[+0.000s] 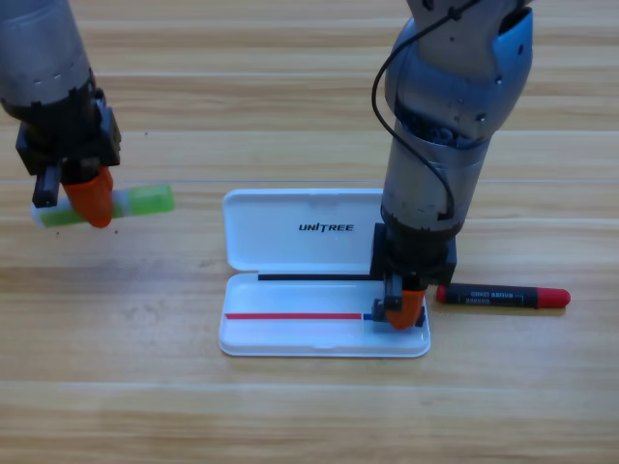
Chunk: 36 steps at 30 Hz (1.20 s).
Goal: Clean up eraser and pencils
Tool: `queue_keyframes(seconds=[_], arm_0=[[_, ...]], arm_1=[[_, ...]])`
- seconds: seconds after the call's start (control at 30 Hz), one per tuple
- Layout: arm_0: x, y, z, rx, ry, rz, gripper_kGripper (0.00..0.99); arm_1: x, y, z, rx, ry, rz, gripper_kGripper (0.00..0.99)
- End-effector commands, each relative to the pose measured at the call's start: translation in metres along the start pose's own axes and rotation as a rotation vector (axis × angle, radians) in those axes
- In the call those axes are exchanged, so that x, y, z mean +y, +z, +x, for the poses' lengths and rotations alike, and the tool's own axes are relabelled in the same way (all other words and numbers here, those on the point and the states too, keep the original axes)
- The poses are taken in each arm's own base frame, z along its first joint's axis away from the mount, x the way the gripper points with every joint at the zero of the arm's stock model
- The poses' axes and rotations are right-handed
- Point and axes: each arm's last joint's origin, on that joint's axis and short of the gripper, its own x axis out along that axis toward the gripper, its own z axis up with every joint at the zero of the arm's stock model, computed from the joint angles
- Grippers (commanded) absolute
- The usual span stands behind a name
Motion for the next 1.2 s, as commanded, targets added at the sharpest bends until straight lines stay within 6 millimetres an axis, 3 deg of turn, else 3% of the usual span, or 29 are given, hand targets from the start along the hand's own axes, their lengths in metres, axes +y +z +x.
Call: queue_keyframes(seconds=[0.03, 0.13, 0.27, 0.4, 0.53, 0.63, 0.77, 0.9, 1.2], arm_0=[[-0.009, 0.004, -0.006, 0.004, 0.007, 0.014, 0.000], [-0.011, 0.007, -0.008, 0.003, 0.010, 0.018, 0.000], [-0.019, 0.020, -0.015, -0.010, 0.018, 0.035, 0.000], [-0.032, 0.044, -0.016, -0.020, 0.016, 0.073, 0.000], [-0.043, 0.072, -0.006, -0.025, -0.007, 0.131, 0.000], [-0.049, 0.093, 0.009, -0.021, -0.038, 0.158, 0.000], [-0.055, 0.115, 0.035, 0.000, -0.075, 0.188, 0.000], [-0.059, 0.132, 0.058, 0.017, -0.091, 0.205, 0.000], [-0.064, 0.156, 0.089, 0.029, -0.113, 0.232, 0.000]], arm_1=[[0.009, 0.003, 0.026, 0.056, 0.057, -0.026, 0.586], [0.011, 0.002, 0.014, 0.035, 0.044, -0.027, 0.793], [0.019, -0.010, -0.022, 0.003, 0.023, -0.025, 0.808], [0.034, -0.046, -0.067, -0.032, -0.002, -0.005, 0.911], [0.028, -0.086, -0.082, -0.020, -0.027, 0.058, 0.988], [0.007, -0.104, -0.074, 0.022, -0.028, 0.092, 0.986], [-0.020, -0.105, -0.031, 0.132, 0.013, 0.086, 0.983], [-0.051, -0.103, -0.001, 0.131, 0.050, 0.094, 0.977], [-0.071, -0.096, 0.035, 0.128, 0.044, 0.044, 0.950]])
